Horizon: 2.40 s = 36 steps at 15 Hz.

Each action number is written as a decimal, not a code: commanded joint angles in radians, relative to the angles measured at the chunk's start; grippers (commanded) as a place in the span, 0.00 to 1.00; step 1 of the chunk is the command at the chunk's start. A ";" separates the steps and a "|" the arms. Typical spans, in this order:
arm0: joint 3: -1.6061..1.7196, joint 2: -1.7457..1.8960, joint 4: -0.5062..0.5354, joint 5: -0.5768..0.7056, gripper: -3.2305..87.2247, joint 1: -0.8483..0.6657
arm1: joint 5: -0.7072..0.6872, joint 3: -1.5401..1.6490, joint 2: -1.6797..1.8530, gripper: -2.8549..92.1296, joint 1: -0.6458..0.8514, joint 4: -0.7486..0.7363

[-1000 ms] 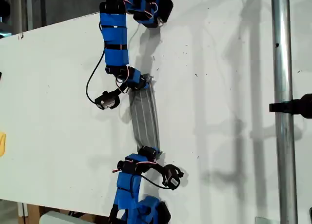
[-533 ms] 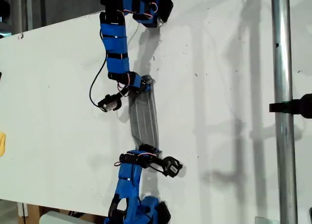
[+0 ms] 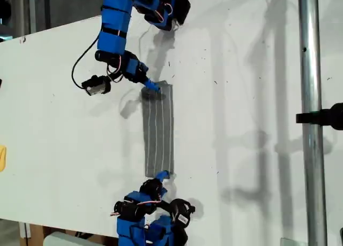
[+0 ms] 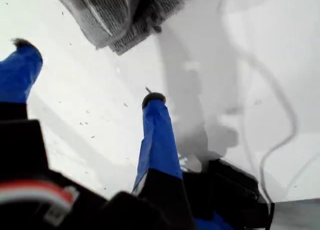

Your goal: Grasp corners of a towel and fold twice.

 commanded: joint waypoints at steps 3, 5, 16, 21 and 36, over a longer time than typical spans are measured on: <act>0.459 0.776 -0.138 -0.302 0.32 0.156 | 0.333 0.216 0.518 0.42 0.041 0.041; 0.767 1.258 -0.324 -0.255 0.22 0.209 | 0.551 0.377 0.773 0.45 0.000 0.046; 1.192 1.460 -0.353 -0.204 0.02 0.367 | 0.730 0.592 0.913 0.56 -0.138 -0.040; 1.192 1.460 -0.353 -0.195 0.02 0.347 | 0.572 0.552 0.347 0.54 -0.031 -0.489; 1.192 1.460 -0.353 -0.144 0.02 0.356 | 0.555 0.169 -0.249 0.03 -0.071 -0.586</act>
